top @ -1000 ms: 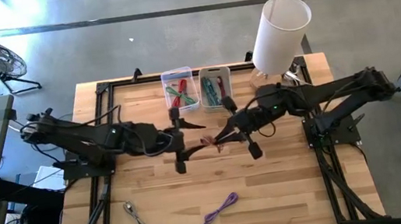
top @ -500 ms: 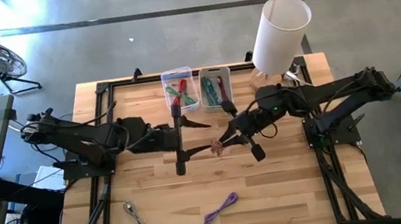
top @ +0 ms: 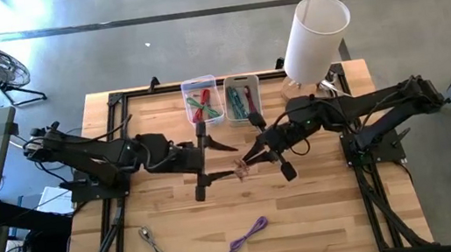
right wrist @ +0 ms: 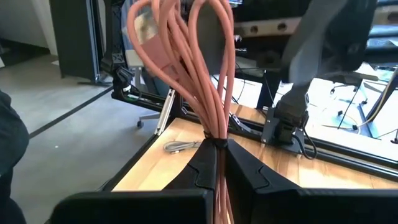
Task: Pick & Place USB Port
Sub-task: Put the pink cable into the transparent bin
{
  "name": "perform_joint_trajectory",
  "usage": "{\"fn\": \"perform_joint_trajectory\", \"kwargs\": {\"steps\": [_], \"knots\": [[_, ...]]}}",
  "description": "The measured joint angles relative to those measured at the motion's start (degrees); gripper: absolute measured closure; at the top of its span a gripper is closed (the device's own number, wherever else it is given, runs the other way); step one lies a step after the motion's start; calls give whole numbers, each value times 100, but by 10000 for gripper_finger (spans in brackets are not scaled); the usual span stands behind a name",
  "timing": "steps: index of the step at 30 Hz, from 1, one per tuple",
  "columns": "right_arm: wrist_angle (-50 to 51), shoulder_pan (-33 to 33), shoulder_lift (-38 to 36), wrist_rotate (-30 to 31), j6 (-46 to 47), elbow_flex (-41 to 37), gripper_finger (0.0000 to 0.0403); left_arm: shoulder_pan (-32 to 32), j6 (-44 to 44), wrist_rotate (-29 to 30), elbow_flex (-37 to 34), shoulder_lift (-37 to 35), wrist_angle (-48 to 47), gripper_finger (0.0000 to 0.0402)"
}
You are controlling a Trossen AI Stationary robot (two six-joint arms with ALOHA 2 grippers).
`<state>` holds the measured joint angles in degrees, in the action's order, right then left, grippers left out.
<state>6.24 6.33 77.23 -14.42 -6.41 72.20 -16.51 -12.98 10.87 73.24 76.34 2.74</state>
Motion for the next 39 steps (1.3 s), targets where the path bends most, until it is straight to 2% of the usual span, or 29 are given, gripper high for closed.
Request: {"fn": "perform_joint_trajectory", "kwargs": {"steps": [10, 22, 28, 39], "knots": [[-31, 0, 0, 7, 17, 0, 397, -2, 108, -262, -1, 2, -264, 167], [-6, 0, -2, -32, 17, 2, 397, 0, -50, -240, -1, 2, 398, 167], [25, 0, -2, -33, 17, 4, 397, 2, -49, -239, -1, 16, 396, 167], [47, 0, -4, -39, 17, 7, 397, 2, -77, -51, 1, 409, 751, 167]]}}
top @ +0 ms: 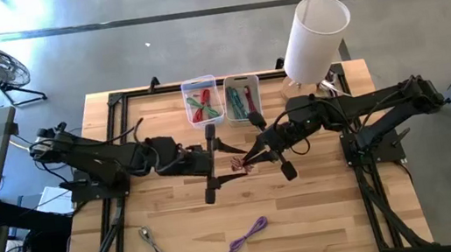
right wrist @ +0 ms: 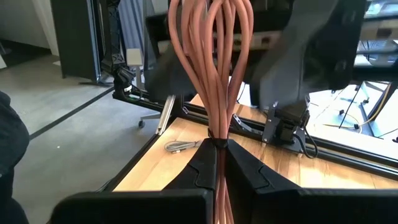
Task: Pick & Place USB Port
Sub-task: Put the pink cable into the transparent bin
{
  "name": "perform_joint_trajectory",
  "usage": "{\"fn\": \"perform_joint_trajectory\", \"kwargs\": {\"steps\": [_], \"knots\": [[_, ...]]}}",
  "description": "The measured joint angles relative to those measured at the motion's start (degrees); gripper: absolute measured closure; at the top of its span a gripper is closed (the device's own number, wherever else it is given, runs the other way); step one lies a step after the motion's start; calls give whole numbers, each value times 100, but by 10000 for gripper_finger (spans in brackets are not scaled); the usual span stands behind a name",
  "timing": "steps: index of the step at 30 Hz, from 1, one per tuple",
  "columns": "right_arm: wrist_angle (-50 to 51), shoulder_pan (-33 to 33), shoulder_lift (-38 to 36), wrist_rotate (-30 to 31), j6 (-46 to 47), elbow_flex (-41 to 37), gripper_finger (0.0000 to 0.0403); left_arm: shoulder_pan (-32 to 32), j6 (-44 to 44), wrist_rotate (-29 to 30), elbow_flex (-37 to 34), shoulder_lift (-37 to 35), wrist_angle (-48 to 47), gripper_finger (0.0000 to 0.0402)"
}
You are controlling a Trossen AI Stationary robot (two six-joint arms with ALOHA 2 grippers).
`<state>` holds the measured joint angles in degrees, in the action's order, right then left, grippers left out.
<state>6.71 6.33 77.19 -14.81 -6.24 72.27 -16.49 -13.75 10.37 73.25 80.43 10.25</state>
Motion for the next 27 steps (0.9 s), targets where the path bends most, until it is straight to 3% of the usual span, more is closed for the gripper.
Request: {"fn": "perform_joint_trajectory", "kwargs": {"steps": [5, 8, 11, 14, 15, 22, 27], "knots": [[47, 2, -2, -17, 0, 0, 397, -2, -230, 42, -2, 15, 166, 169], [88, 2, -2, -15, 0, 0, 397, -2, -243, 44, -5, 41, 170, 191], [90, 2, -2, -15, 0, 0, 397, -2, -250, 42, -6, 37, 167, 247], [95, 0, -2, -19, -2, 0, 397, 0, -444, 45, -6, 37, 133, 339], [97, 0, -2, -17, -7, 0, 397, 0, -589, 59, -6, 36, 102, 346], [140, -2, -2, 24, 17, 0, 396, -9, -838, 513, -4, 30, 27, 343], [250, -2, -67, 74, 162, 11, 343, -3, -1062, 695, -6, -53, -33, 343]]}}
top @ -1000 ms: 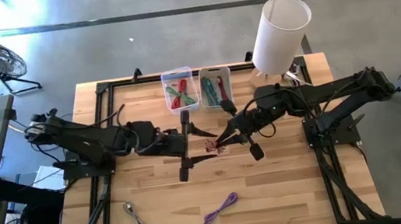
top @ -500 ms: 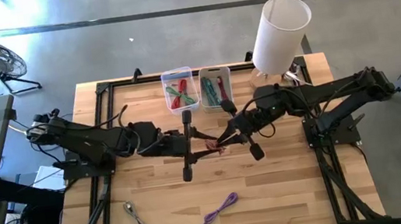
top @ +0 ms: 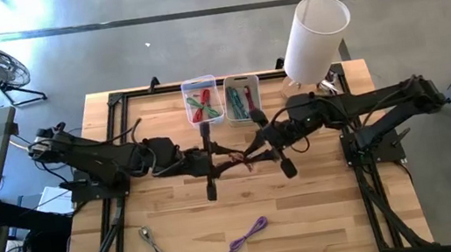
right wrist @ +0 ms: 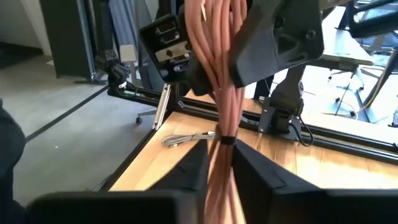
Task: Pick & Place USB Port
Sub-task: Put the pink cable into the transparent bin
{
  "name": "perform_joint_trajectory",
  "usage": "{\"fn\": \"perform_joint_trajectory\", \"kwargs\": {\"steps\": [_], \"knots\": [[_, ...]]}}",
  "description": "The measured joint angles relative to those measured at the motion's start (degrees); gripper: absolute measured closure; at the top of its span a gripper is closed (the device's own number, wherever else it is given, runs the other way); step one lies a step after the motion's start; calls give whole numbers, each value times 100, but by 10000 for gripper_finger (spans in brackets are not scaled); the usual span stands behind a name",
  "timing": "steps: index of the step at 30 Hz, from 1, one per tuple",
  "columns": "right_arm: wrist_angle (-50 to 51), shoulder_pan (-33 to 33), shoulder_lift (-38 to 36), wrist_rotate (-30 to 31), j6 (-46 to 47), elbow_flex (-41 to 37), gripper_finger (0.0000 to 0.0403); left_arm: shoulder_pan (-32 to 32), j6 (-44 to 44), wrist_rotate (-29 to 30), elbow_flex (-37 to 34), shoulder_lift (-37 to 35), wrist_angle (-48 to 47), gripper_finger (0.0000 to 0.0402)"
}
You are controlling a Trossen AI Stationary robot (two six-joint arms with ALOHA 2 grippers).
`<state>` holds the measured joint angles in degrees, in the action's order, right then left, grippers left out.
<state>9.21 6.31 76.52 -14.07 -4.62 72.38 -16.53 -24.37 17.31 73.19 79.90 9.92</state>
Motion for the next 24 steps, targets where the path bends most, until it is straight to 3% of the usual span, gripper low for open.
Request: {"fn": "perform_joint_trajectory", "kwargs": {"steps": [4, 9, 14, 19, 24], "knots": [[156, 2, -187, 244, 250, 0, 288, -3, -271, 251, 11, -192, -342, 343], [526, 7, -613, 515, 671, -2, 242, 1, -749, 1010, 2, -598, -1856, 343], [825, 11, -962, 538, 1042, -2, 228, 233, -1811, 1584, 7, -914, -3589, 343], [900, 11, -1076, 538, 1501, -2, 227, 1079, -2411, 1424, -2, -899, -4924, 343], [828, 11, -1074, 409, 1658, -2, 227, 1996, -3284, 755, 0, -660, -5029, 343]]}}
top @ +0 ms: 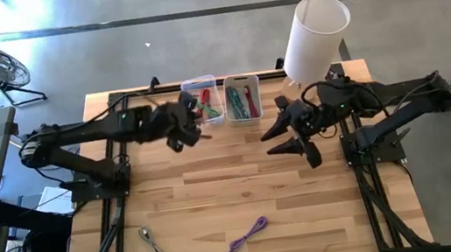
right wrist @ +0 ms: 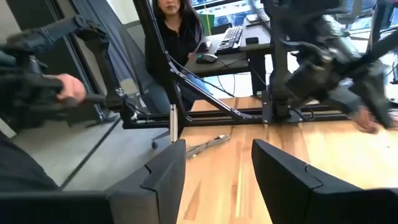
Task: Pick & Place USB Port
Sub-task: Put the pink cable into the transparent bin
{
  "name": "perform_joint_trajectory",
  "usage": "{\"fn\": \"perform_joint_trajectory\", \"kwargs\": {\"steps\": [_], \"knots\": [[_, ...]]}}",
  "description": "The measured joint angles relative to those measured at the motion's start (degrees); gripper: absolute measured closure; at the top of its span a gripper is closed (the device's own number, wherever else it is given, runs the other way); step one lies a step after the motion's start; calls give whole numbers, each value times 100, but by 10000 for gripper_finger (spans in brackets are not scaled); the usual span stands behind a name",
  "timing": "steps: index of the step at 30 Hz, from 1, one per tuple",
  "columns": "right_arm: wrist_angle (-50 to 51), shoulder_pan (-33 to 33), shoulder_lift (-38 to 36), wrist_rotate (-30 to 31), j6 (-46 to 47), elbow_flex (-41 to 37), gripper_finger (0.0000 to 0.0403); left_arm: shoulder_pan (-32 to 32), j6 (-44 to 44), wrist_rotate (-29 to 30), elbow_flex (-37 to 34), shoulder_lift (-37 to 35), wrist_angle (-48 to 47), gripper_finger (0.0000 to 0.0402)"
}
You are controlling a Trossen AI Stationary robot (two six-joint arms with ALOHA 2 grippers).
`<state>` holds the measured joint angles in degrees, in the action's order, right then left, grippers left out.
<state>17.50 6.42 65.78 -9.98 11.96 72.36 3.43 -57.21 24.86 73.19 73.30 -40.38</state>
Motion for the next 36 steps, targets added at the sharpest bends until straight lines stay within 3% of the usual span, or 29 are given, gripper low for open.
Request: {"fn": "perform_joint_trajectory", "kwargs": {"steps": [6, 16, 31, 36], "knots": [[28, 51, 4, -28, 86, -4, 226, 978, -1586, -406, 2, 444, -105, 343], [74, 187, 4, 57, -334, -7, 226, 1676, -3811, -1089, 4, 1439, -81, 343], [131, 70, 7, 61, -342, -7, 226, 2123, -4802, -1098, 2, 2515, 202, 343], [173, 70, 9, 107, -343, -10, 226, 2133, -4801, -1079, 6, 2594, 643, 308]]}}
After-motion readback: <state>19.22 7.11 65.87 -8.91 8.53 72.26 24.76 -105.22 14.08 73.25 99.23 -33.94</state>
